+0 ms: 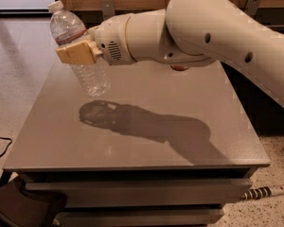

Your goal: Place water bottle upright

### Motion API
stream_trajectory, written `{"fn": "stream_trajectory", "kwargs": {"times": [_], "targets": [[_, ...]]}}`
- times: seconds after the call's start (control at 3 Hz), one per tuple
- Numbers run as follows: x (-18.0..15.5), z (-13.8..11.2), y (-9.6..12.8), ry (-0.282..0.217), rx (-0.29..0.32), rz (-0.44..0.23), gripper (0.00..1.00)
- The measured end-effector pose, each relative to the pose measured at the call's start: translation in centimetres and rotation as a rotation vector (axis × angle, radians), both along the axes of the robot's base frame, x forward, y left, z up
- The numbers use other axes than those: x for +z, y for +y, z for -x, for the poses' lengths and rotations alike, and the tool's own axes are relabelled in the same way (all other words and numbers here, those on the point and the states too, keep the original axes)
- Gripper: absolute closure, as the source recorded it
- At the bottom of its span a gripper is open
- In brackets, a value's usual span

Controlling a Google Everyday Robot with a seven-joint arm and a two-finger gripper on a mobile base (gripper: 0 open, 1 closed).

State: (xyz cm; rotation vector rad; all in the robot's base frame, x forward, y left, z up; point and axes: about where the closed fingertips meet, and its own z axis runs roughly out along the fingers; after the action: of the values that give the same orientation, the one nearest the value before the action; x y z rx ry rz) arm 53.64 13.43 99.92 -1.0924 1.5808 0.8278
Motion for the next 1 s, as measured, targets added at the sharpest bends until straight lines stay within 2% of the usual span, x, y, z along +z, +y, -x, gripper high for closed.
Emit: {"fn": "stream_trajectory", "kwargs": {"times": [0.33,0.67,1.0], "targets": [[-1.7,-0.3,0.7,-0.004,0.003,-0.057,1.00],[-3.8,-0.8,2.8,-0.037,0.015,-0.167,1.00],[-5.2,-0.6,4.2,-0.079,0.026,-0.237,1.00]]}}
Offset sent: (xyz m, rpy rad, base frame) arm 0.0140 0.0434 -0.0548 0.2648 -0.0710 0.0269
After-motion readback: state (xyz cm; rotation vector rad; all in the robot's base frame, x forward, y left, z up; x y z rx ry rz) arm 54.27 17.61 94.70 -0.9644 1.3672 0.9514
